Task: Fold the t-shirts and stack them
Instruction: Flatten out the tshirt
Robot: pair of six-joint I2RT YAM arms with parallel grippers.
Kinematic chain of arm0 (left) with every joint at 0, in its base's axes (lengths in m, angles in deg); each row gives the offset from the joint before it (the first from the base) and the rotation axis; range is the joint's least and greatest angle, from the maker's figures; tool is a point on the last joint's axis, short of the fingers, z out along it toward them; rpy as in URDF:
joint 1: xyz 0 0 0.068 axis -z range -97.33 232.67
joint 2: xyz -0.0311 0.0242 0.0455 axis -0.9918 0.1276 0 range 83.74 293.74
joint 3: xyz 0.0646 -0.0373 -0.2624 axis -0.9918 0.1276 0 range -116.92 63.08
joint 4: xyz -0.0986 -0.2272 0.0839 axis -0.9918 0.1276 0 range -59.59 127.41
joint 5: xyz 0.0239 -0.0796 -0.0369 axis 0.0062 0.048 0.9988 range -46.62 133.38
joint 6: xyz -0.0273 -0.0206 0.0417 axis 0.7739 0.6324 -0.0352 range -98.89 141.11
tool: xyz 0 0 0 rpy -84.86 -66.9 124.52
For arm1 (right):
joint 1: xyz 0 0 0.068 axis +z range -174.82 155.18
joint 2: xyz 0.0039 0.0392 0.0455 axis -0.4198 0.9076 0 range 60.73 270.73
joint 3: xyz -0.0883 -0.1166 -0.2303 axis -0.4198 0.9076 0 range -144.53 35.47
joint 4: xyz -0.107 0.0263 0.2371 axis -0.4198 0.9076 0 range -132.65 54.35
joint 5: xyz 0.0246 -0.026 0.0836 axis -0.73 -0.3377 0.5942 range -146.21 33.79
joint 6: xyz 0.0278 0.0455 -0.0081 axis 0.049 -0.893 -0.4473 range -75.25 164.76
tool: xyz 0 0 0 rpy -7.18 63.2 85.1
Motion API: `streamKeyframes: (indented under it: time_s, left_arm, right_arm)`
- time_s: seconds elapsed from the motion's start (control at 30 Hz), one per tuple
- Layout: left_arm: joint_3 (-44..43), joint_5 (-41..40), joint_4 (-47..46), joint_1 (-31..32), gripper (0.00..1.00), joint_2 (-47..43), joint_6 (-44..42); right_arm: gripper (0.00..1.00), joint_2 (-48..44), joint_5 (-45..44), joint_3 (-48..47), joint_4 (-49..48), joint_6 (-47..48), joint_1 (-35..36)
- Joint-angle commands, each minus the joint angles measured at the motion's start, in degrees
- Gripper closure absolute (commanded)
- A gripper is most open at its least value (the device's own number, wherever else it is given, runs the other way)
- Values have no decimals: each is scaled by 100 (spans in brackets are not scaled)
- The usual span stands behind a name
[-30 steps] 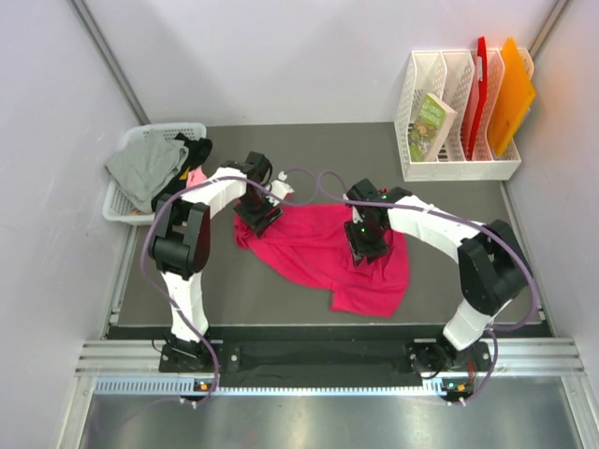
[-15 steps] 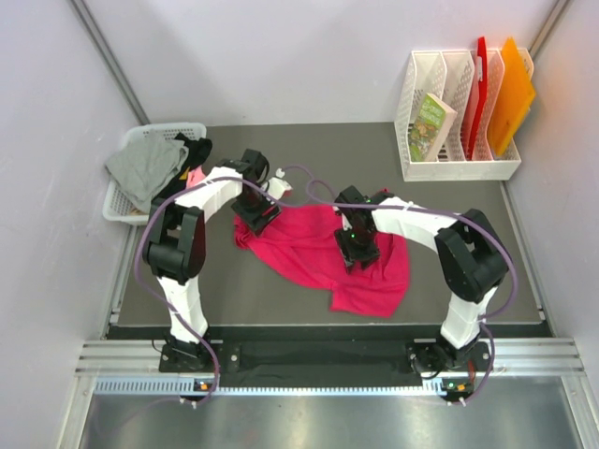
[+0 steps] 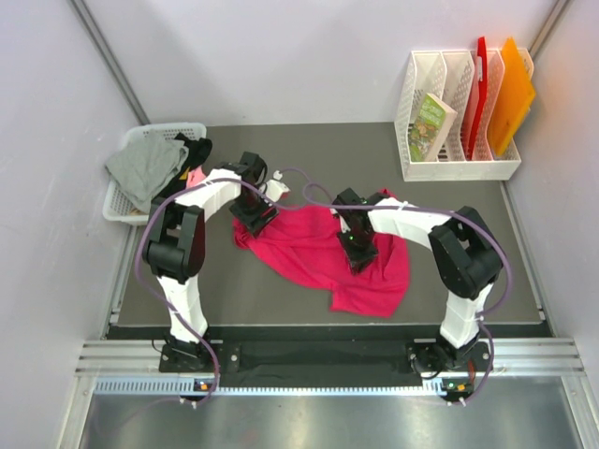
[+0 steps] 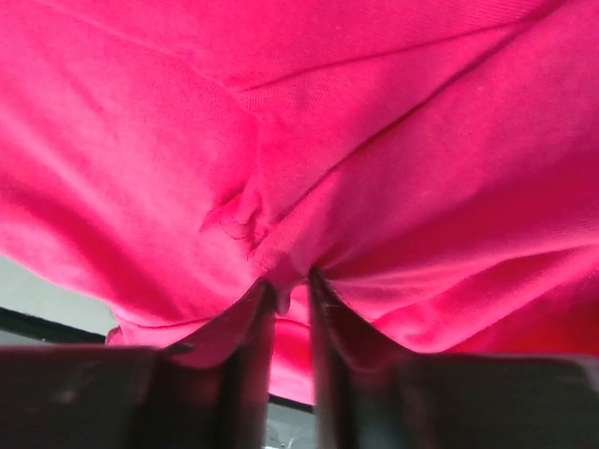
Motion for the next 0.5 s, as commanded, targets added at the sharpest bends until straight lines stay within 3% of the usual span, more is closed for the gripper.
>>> streamKeyframes:
  time_s: [0.0,0.13,0.33,0.4,0.47]
  left_arm:
    - [69,-16,-218,-42,35,84,-88]
    - [78,-34,-245,-51,52,111,-123]
    - [122,-69,-201,-69,57,32,-193]
    - [131,-95,-201,-86,44,-21,-211]
    - [131,-113,-209,-104,26,-65,-220]
  right_arm:
    - [89,-48,-92,-334,-27,38,89]
    - [97,-329,-303,-694,376,21,89]
    - [100,-1023,-741,-1186,948,3,45]
    - [100,-1191,-857,-1195,1107,-32,-42]
    - [100,-1428,-988,-1178,1221,-67,-156]
